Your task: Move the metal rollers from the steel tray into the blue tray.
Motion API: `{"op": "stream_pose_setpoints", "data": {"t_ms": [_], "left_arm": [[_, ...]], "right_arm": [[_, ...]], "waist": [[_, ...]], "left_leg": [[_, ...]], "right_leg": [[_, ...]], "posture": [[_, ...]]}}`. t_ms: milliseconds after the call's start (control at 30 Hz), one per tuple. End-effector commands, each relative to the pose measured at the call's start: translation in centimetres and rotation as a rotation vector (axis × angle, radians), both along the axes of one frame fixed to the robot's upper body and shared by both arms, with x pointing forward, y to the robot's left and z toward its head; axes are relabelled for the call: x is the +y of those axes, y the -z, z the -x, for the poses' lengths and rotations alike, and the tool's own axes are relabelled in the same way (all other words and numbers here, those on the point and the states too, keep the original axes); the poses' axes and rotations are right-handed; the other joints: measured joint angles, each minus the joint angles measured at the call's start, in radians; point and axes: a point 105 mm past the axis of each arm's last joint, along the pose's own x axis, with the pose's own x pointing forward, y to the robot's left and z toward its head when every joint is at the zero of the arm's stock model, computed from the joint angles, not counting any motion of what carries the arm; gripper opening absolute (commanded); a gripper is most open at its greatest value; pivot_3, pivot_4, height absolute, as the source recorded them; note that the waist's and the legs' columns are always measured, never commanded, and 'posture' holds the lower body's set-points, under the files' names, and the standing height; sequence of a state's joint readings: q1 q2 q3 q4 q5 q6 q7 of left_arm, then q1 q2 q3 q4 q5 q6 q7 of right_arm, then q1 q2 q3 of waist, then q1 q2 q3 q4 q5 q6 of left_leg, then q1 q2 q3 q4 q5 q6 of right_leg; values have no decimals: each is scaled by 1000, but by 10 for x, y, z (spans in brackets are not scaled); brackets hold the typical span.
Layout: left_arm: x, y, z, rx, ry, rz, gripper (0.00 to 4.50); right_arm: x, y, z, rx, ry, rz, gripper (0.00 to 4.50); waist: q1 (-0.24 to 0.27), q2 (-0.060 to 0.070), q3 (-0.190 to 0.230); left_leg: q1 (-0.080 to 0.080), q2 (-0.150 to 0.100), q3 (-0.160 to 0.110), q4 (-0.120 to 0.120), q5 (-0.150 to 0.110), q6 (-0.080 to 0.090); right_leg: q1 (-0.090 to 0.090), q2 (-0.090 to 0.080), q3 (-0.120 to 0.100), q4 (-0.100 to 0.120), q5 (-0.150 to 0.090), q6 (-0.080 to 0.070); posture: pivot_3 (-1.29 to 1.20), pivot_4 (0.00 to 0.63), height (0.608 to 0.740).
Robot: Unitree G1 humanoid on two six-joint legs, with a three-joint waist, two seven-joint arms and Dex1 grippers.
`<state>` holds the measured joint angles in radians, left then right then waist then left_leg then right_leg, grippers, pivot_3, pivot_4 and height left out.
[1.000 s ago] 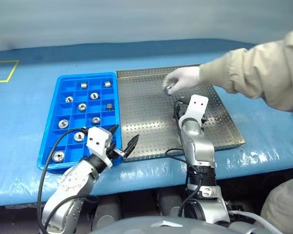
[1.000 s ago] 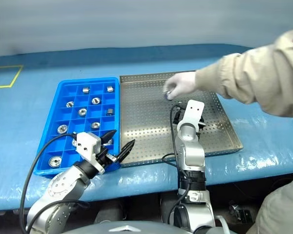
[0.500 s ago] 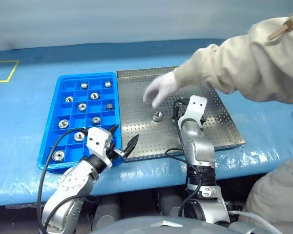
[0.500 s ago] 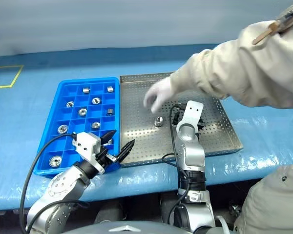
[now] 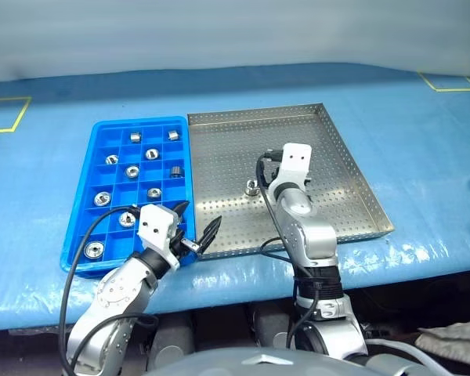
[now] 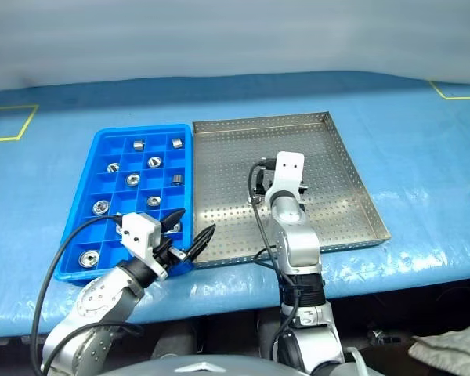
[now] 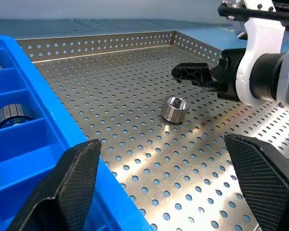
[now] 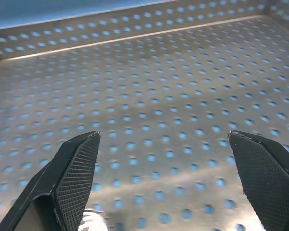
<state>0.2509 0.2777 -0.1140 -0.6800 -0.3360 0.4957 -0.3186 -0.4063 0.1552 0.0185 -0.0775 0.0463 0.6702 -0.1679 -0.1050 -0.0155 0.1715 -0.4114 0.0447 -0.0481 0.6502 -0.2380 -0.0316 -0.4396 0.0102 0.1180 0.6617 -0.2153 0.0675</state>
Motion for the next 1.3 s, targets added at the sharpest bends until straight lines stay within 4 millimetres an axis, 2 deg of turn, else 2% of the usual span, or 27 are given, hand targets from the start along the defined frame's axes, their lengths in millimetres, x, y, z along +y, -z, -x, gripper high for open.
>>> {"op": "stream_pose_setpoints", "data": {"t_ms": [33, 167, 533, 633, 700, 800, 867, 967, 1067, 1100, 1200, 1300], "left_arm": [[-1, -12, 2, -42, 0, 20, 4500], [0, -12, 4, -39, -7, 20, 4500], [2, -10, 7, -31, -17, 20, 4500], [1, -9, 8, -29, -15, 21, 4500], [1, -9, 8, -29, -14, 22, 4500], [2, -9, 7, -31, -15, 21, 4500], [2, -9, 7, -35, -24, 19, 4500], [6, -9, 7, -34, -62, 16, 4500], [9, -9, 8, -38, -87, 8, 4500], [13, -10, 9, -45, -112, 3, 4500], [24, -13, 13, -74, -203, -17, 4500], [37, -15, 20, -108, -294, -49, 4500]], "right_arm": [[19, -10, 5, -32, -90, -13, 4492], [27, 4, 9, 5, -156, 22, 4492], [18, 43, 26, 141, -181, 49, 4492], [17, 48, 28, 157, -173, 49, 3891], [18, 48, 29, 155, -184, 48, 3227], [21, 42, 28, 129, -204, 51, 2198], [25, 33, 25, 98, -223, 43, 1693], [41, 7, 20, 36, -325, -8, 1698], [52, -10, 18, -5, -404, -18, 1698], [62, -22, 18, -35, -472, -27, 1698], [91, -48, 27, -101, -671, -30, 1698], [114, -56, 39, -130, -820, -13, 1698]], "waist": [[4, 0, 0], [15, 0, 0], [34, 0, -1], [36, -1, -1], [35, -1, -1], [35, -1, -1], [35, -1, -1], [35, -1, -1], [41, -1, -1], [43, -1, -1], [49, -1, -1], [65, -1, -1]], "left_leg": [[0, 0, 0, 0, 0, 0], [0, 0, 0, 0, 0, 0], [0, 0, 0, 1, 0, 0], [2, 0, 0, 1, 0, 0], [2, 0, 0, 1, 0, 0], [5, 0, 0, 1, 0, 0], [6, 0, 0, 1, 0, 0], [7, 0, 0, 1, 0, 0], [8, 0, 0, 1, 0, 0], [8, 0, 0, 1, 0, 0], [9, 0, 0, 0, 0, 0], [10, 0, -1, -2, 0, 0]], "right_leg": [[0, 0, 0, 0, 0, 0], [0, 0, 0, 0, 0, 0], [0, 0, 0, 0, 0, 0], [2, 0, 0, 0, -1, -1], [3, 0, 0, 0, -3, -4], [5, 0, 0, 0, -3, -5], [7, 0, 0, 0, -4, -5], [8, 0, 0, 0, -4, -5], [8, 0, 0, 0, -4, -5], [9, 0, -1, 0, -4, -6], [9, 0, 0, -1, -4, -5], [9, 0, -1, -1, -4, -6]], "posture": [[16, 150, 740], [36, 150, 740], [48, 150, 740], [46, 150, 740], [44, 150, 740], [45, 150, 740], [62, 150, 740], [90, 150, 740], [122, 150, 740], [134, 150, 740], [184, 150, 740], [242, 150, 740]]}}
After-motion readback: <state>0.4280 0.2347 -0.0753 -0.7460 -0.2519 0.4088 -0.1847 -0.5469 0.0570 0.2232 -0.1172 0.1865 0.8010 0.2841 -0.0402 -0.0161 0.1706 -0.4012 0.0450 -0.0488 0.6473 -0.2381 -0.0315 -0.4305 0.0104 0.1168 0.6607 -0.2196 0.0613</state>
